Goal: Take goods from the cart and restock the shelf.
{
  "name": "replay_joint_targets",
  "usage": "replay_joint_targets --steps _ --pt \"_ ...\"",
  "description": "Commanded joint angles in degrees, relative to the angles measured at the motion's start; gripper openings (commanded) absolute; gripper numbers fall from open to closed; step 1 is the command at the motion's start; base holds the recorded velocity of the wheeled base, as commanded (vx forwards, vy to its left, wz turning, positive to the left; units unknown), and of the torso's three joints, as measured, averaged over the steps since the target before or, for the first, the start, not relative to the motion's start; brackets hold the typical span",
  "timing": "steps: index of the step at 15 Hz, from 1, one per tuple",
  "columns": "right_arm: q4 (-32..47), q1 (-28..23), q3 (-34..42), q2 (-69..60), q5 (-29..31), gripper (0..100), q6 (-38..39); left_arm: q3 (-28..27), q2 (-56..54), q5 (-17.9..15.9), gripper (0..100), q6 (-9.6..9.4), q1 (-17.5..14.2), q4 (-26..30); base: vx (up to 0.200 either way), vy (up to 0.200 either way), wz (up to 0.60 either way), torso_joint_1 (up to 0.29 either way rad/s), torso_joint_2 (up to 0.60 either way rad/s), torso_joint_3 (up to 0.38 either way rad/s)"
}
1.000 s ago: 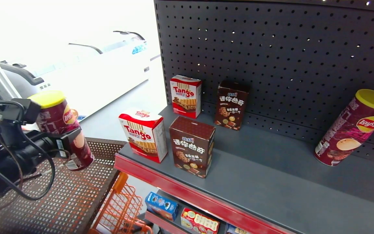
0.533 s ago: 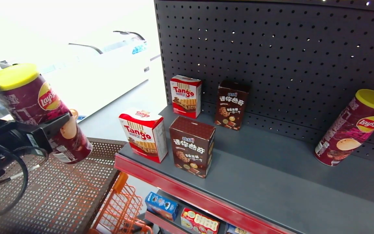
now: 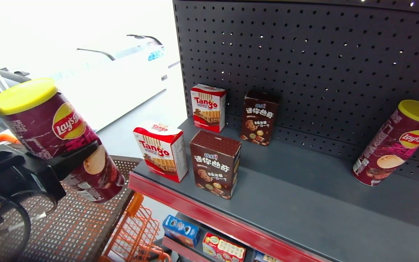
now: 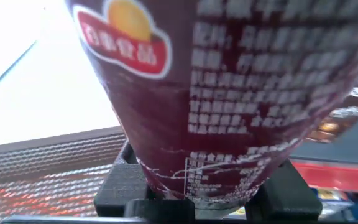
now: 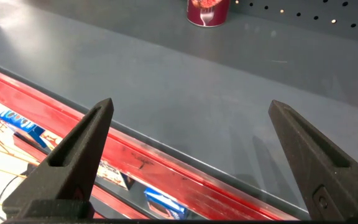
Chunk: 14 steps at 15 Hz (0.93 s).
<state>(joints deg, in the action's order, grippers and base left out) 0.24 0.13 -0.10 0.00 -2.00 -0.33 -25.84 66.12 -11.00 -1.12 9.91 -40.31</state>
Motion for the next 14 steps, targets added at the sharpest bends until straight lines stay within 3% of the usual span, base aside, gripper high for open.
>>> replay_joint_targets --steps 1,5,7,14 --pt "0.0 0.0 0.0 0.0 0.0 100 0.0 0.1 -0.4 -0.9 0 -0.02 2.1 0.0 0.0 0.0 0.0 0.0 0.0 0.0" --pt "0.0 0.0 0.0 0.0 0.0 100 0.0 -0.3 -0.4 -7.7 0 -0.02 3.2 0.0 0.0 0.0 0.0 0.0 0.0 0.0" --pt "0.0 0.0 0.0 0.0 0.0 100 0.0 -0.4 -0.3 -9.6 0 -0.11 3.2 0.0 0.0 0.0 0.0 0.0 0.0 0.0" --pt "0.0 0.0 0.0 0.0 0.0 100 0.0 -0.5 -0.2 -10.8 0 -0.28 7.7 -0.1 0.0 0.0 0.0 0.0 0.0 0.0"
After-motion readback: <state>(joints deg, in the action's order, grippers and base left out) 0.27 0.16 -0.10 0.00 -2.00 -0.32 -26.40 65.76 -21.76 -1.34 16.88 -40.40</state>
